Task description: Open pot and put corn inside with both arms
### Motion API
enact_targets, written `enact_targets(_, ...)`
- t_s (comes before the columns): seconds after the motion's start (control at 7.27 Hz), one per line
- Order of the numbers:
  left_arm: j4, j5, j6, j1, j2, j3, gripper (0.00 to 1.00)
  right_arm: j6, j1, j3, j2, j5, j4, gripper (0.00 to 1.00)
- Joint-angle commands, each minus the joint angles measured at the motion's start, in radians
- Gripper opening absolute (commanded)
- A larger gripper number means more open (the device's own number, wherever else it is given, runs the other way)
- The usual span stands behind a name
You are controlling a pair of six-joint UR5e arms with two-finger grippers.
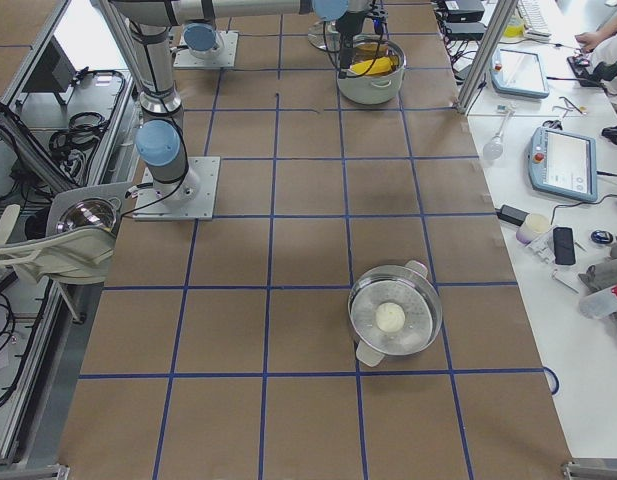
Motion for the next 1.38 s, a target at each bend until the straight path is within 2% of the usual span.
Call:
enact_targets(0.0, -0.035, 0.001, -0.14, -0.135, 0.061, 0.026, 1.0, -0.031, -0.049, 0.013, -0.056, 0.052, 0.04, 1.0)
enact_targets(0.14, -0.052, 0.013, -0.159, -0.172, 0.098, 0.025, 1.0, -0.033, -0.075, 0.022, -0.062, 0.053, 0.039, 1.0)
enact_targets(0.55, -0.049, -0.001, -0.152, -0.184, 0.143, -0.024, 1.0, -0.11, -0.087, 0.059, -0.116, 0.052, 0.037, 1.0)
enact_targets(1.24, -0.049, 0.001, -0.152, -0.184, 0.152, -0.034, 1.0, -0.102, -0.087, 0.059, -0.124, 0.053, 0.034, 1.0)
